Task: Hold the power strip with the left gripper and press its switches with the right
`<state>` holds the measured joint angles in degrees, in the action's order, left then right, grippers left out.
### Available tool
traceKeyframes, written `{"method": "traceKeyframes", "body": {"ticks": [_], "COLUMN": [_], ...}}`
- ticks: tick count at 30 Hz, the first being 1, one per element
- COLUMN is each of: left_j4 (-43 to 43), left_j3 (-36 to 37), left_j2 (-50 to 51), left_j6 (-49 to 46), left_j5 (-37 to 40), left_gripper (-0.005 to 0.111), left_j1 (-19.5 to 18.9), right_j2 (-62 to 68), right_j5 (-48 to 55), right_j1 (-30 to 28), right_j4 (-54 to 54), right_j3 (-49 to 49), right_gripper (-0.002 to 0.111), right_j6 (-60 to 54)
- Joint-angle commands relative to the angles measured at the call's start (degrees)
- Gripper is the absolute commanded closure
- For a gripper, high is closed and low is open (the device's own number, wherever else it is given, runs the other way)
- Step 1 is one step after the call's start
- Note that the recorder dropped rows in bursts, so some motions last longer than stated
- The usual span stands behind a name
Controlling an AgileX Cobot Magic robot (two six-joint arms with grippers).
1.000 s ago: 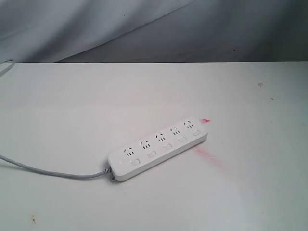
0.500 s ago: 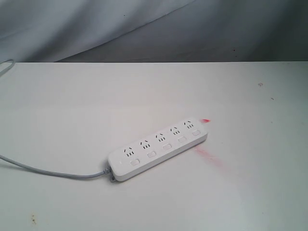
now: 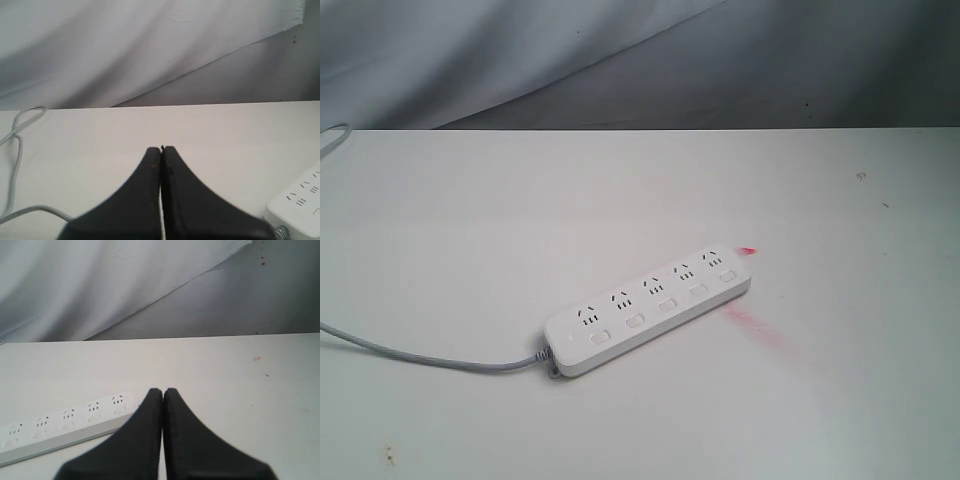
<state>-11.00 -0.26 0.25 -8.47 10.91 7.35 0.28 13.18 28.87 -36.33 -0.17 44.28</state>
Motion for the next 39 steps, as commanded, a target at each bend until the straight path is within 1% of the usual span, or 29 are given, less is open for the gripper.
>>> {"method": "traceKeyframes", "body": {"ticks": [1,3,39], "left_j4": [7.61,8.75,8.48], "left_j3": [0.26,0.26,0.26], "left_j2": [-0.25,-0.25,-0.25], "left_j6": [11.06,12.88,12.69], "left_j5": [0.09,0.09,-0.32], "left_gripper": [0.107,0.107,0.107], "left_j1": [-0.09,-0.09,-0.09], "right_j2": [-0.28,-0.28,-0.28], "right_j5": [-0.71,-0.71,-0.71], "right_j1": [-0.33,-0.33,-0.76], "right_j4": [-0.47,-0.47,-0.47], "right_j3": [0.17,0.17,0.17], "right_gripper": [0.108,0.108,0.108], "right_j6": [-0.13,-0.13,-0.12]}}
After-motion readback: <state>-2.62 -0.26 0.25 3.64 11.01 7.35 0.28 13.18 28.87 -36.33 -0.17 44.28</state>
